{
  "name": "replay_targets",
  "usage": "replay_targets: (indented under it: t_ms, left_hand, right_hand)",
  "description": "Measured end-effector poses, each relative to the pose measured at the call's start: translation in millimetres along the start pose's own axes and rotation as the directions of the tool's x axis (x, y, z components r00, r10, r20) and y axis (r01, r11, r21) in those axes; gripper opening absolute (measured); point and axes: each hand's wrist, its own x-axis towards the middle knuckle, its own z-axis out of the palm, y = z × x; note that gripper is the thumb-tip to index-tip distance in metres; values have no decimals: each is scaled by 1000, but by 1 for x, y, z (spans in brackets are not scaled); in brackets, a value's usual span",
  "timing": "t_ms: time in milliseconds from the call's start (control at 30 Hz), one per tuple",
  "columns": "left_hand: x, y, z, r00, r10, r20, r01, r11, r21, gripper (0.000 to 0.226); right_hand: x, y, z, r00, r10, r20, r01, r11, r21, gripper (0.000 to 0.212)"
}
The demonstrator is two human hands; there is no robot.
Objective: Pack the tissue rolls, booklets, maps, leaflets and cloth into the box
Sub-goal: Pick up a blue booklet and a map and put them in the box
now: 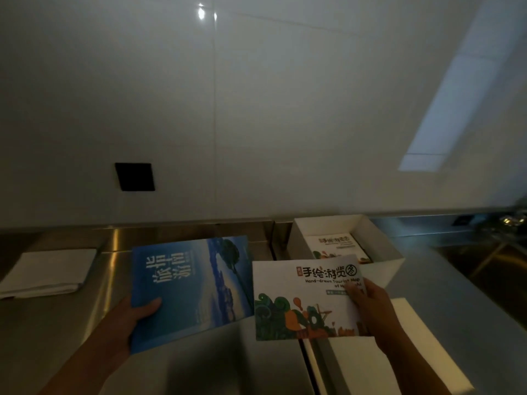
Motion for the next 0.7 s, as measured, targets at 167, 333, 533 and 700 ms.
replay_targets:
  t_ms: [167, 333, 533, 700]
  left_hand:
    - [38, -1, 39, 998, -5, 64, 5, 1000, 13, 25]
    - [61, 0, 77, 996, -21, 86, 19, 1000, 22, 26]
    - [73, -2, 117, 999, -5, 47, 4, 1000, 27, 31]
    - [79, -17, 156, 999, 24, -26, -24, 999, 32, 37]
  right_hand:
    - [27, 0, -23, 999, 0, -45, -1, 1000, -29, 14]
    - [49, 4, -52, 995, 11, -102, -14, 1000, -27, 15]
    - [92, 19, -97, 989, 17, -146, -23, 999, -40, 17]
    - [139, 43, -138, 995, 32, -91, -36, 998, -53, 18]
